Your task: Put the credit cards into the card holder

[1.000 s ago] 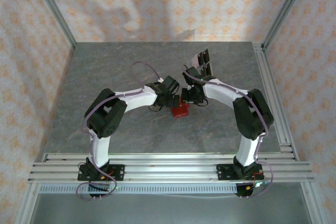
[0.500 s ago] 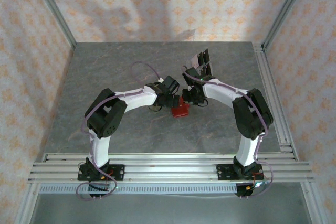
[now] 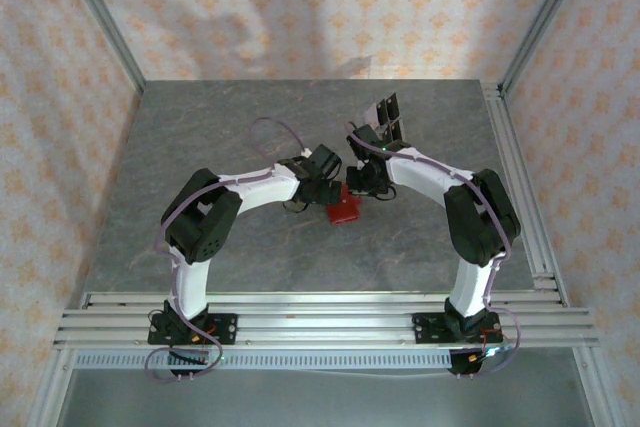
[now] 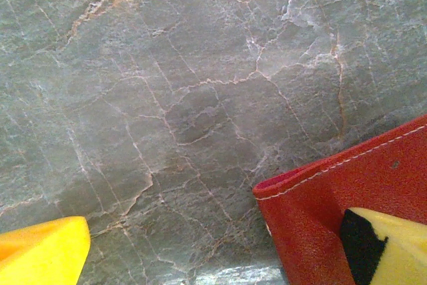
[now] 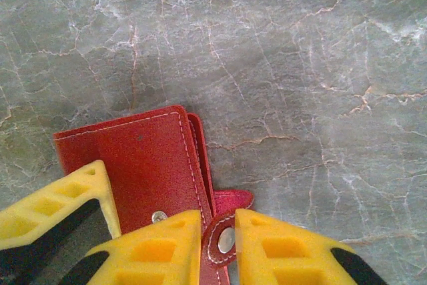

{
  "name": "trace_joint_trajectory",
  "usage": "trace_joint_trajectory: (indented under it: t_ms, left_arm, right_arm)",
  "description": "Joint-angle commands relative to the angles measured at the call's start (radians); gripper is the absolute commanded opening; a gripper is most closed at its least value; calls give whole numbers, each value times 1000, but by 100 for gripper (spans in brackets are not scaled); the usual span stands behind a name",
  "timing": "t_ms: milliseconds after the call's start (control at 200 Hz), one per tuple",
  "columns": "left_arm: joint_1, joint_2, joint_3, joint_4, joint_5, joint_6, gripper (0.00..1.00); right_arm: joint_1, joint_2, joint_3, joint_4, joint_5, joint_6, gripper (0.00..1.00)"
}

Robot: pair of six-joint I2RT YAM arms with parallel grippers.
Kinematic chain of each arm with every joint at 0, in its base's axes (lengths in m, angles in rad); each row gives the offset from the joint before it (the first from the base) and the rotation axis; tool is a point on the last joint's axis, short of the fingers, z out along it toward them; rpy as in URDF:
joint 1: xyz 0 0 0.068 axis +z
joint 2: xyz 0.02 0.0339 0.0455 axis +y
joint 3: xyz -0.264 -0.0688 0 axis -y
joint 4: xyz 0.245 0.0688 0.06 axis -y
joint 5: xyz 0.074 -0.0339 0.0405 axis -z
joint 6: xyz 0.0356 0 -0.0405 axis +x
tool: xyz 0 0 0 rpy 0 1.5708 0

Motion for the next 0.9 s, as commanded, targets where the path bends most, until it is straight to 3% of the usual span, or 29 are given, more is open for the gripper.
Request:
trace_joint_trajectory:
  t_ms: [0,576,896]
  left_arm:
    - [4,-10,-21,-46,-31,19,97]
    - [4,-9,-20,-41,-29,17,97]
    - [4,-9,-20,-40,-26,18,97]
  right_arm:
    - [4,-13,20,-32,26,-16,22]
    - [4,2,4,-32,10,-24,19]
    - [15,-25,0,-23,-9,-21,27]
